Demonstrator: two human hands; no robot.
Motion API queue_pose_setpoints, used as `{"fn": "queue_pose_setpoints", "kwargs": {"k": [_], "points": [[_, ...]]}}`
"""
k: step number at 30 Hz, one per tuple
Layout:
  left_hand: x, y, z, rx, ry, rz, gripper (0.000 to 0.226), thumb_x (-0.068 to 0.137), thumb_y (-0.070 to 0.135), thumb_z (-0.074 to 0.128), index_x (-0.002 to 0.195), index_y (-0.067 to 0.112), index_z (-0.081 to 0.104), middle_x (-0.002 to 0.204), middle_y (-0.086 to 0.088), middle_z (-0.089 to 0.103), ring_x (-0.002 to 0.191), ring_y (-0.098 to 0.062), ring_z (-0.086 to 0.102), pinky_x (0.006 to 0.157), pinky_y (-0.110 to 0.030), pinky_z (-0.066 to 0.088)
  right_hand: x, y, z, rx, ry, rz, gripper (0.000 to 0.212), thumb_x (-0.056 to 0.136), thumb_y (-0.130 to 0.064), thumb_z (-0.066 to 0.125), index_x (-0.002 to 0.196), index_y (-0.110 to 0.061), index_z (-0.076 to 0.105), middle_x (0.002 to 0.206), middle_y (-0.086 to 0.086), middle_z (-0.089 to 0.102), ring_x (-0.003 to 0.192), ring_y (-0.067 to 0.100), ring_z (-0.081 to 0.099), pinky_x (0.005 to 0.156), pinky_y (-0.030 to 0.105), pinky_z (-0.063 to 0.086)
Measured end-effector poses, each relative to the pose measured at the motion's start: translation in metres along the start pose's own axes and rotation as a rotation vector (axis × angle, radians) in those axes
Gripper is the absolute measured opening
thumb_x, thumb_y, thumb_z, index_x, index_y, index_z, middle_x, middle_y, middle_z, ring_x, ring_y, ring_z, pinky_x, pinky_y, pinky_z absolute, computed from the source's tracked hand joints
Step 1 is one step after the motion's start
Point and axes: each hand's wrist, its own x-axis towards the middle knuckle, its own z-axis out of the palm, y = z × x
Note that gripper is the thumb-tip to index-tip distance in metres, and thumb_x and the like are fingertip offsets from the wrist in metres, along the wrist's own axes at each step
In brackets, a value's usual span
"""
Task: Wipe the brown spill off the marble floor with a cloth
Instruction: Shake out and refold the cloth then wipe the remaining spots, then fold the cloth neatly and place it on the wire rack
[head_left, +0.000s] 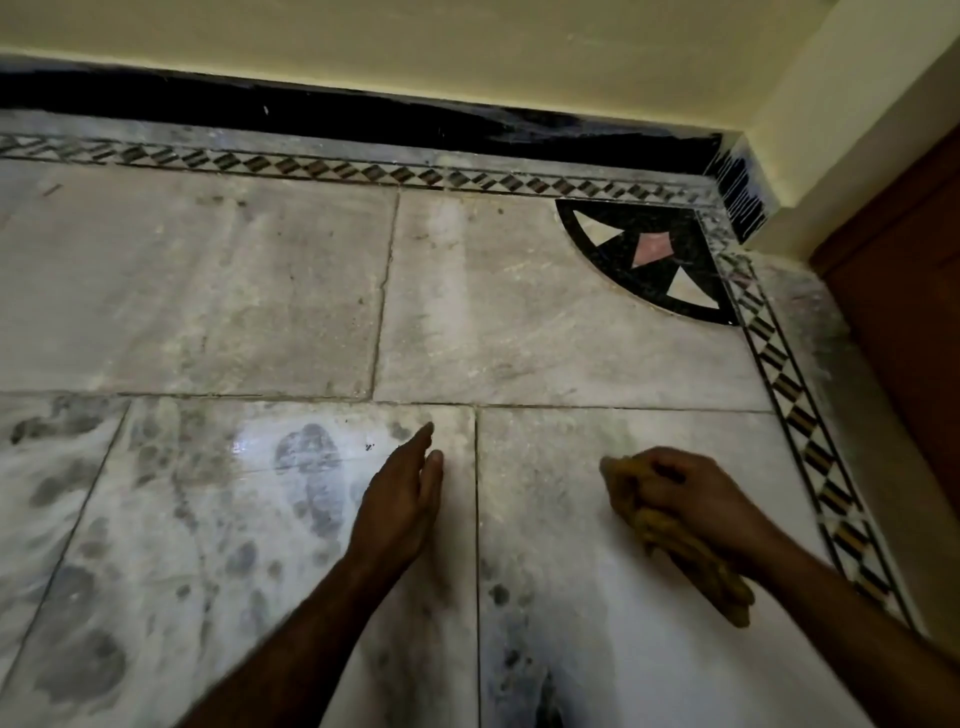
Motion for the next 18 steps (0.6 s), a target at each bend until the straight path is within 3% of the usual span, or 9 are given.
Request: {"fn": "queue_pose_setpoints", "kwargs": {"k": [2, 3, 7, 10, 12, 14, 16, 18], "points": [[0.009, 0.015, 0.006, -0.033, -0.050, 0.010, 0.045, 0.105, 0.039, 0.043, 0.148, 0.025, 0.047, 0.146, 0.004, 0.056, 0.130, -0.009, 0.053, 0.104, -0.021, 0.038, 0.004, -0.009, -0.015, 0.184, 0.020, 0.060, 0.017, 0.094, -0.001, 0.059, 0.102, -0.006, 0.073, 0.094, 0.027, 0.074, 0.082, 0.041, 0.072, 0.083, 0.062, 0.057], [0.014, 0.021, 0.008, -0.036, -0.086, 0.022, 0.044, 0.105, 0.038, 0.045, 0.146, 0.022, 0.051, 0.144, 0.003, 0.058, 0.128, -0.010, 0.055, 0.103, -0.022, 0.040, 0.004, -0.014, -0.017, 0.276, 0.003, 0.074, 0.017, 0.096, -0.003, 0.058, 0.105, -0.004, 0.072, 0.098, 0.033, 0.071, 0.084, 0.045, 0.069, 0.085, 0.062, 0.056], [0.023, 0.042, 0.014, -0.112, -0.242, -0.027, 0.036, 0.103, 0.041, 0.050, 0.130, 0.022, 0.065, 0.130, 0.003, 0.068, 0.119, -0.012, 0.061, 0.102, -0.026, 0.046, 0.006, -0.039, 0.006, 0.449, -0.058, 0.101, 0.018, 0.097, -0.004, 0.055, 0.106, 0.001, 0.070, 0.095, 0.030, 0.069, 0.080, 0.035, 0.066, 0.071, 0.037, 0.059], [0.020, 0.061, 0.020, -0.407, -0.360, -0.180, 0.031, 0.101, 0.046, 0.051, 0.117, 0.027, 0.070, 0.114, 0.006, 0.074, 0.109, -0.016, 0.068, 0.099, -0.038, 0.053, 0.010, -0.061, 0.038, 0.599, -0.140, 0.087, 0.024, 0.092, -0.014, 0.062, 0.108, 0.001, 0.071, 0.101, 0.027, 0.068, 0.090, 0.036, 0.066, 0.084, 0.041, 0.056], [0.019, 0.076, 0.020, -0.709, -0.480, -0.328, 0.040, 0.100, 0.054, 0.047, 0.119, 0.028, 0.070, 0.114, 0.003, 0.076, 0.108, -0.019, 0.071, 0.096, -0.041, 0.055, 0.011, -0.076, 0.057, 0.748, -0.173, 0.082, 0.026, 0.093, -0.017, 0.062, 0.112, -0.006, 0.075, 0.107, 0.021, 0.072, 0.096, 0.032, 0.071, 0.088, 0.040, 0.059], [0.020, 0.083, 0.015, -0.985, -0.552, -0.463, 0.049, 0.096, 0.060, 0.045, 0.124, 0.027, 0.069, 0.118, -0.003, 0.075, 0.111, -0.023, 0.070, 0.094, -0.044, 0.056, 0.015, -0.088, 0.071, 0.931, -0.219, 0.133, 0.025, 0.094, -0.009, 0.054, 0.099, -0.007, 0.079, 0.090, 0.013, 0.077, 0.079, 0.023, 0.075, 0.070, 0.032, 0.063], [0.023, 0.081, 0.008, -1.099, -0.562, -0.500, 0.052, 0.094, 0.058, 0.051, 0.128, 0.022, 0.068, 0.123, -0.008, 0.073, 0.113, -0.026, 0.069, 0.090, -0.043, 0.056, 0.019, -0.092, 0.081, 1.085, -0.256, 0.230, 0.032, 0.088, -0.014, 0.054, 0.065, -0.008, 0.075, 0.062, 0.008, 0.068, 0.055, 0.018, 0.068, 0.054, 0.025, 0.059], [0.029, 0.071, 0.003, -1.028, -0.549, -0.451, 0.046, 0.092, 0.049, 0.063, 0.128, 0.022, 0.067, 0.123, -0.009, 0.072, 0.113, -0.027, 0.069, 0.091, -0.044, 0.056, 0.028, -0.089, 0.091, 1.109, -0.250, 0.265, 0.020, 0.076, -0.022, 0.071, 0.061, -0.008, 0.070, 0.061, 0.009, 0.061, 0.055, 0.019, 0.063, 0.058, 0.028, 0.057]]}}
